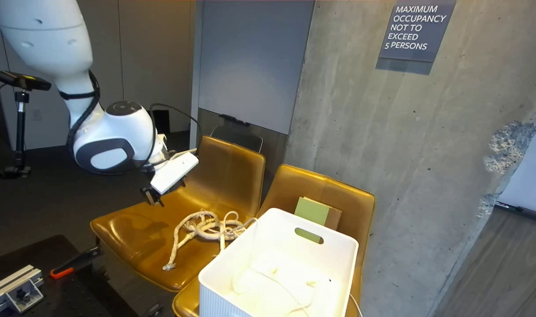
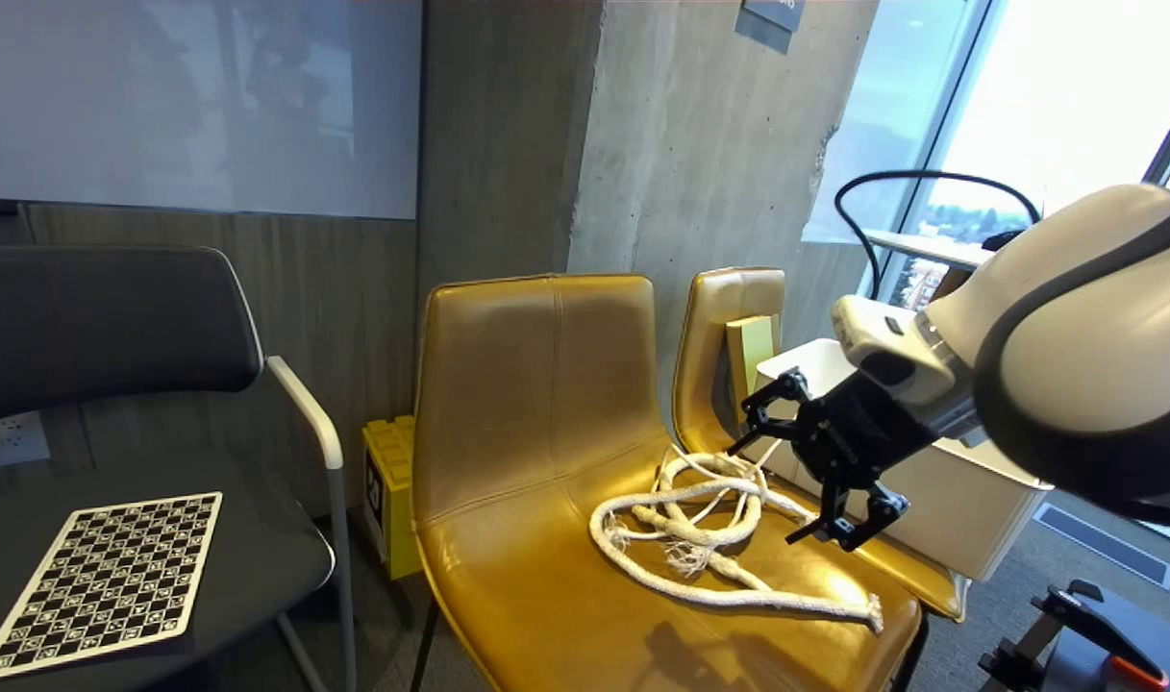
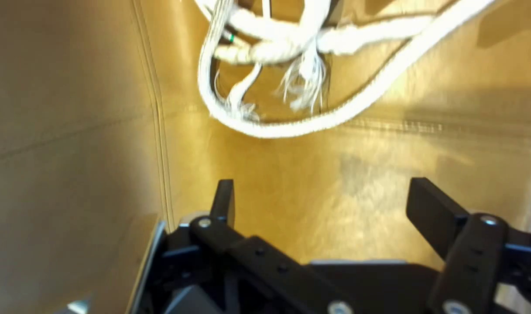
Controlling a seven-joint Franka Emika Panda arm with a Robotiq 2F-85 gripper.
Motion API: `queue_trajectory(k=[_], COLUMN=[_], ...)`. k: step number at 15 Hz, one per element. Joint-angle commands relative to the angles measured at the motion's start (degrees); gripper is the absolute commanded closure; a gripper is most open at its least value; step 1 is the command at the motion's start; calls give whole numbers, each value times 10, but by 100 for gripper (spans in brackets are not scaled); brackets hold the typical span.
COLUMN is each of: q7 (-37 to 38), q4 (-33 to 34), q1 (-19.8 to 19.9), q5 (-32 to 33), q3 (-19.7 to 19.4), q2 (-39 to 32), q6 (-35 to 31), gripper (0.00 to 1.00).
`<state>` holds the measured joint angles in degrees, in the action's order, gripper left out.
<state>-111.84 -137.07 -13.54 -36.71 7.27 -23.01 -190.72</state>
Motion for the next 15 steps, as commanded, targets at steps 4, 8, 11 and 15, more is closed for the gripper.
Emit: queue_trajectory(k=[4,8,11,15], q7=[2,30,66,119], q4=[135,173,193,204], q1=[-102,-160,-196,-235], q5=[-11,-22,-20,-14], q3=[-171,-239,-279,-322], q2=[-165,-211,-231,-238], q6=[5,39,79,136], gripper=[0,0,32,65])
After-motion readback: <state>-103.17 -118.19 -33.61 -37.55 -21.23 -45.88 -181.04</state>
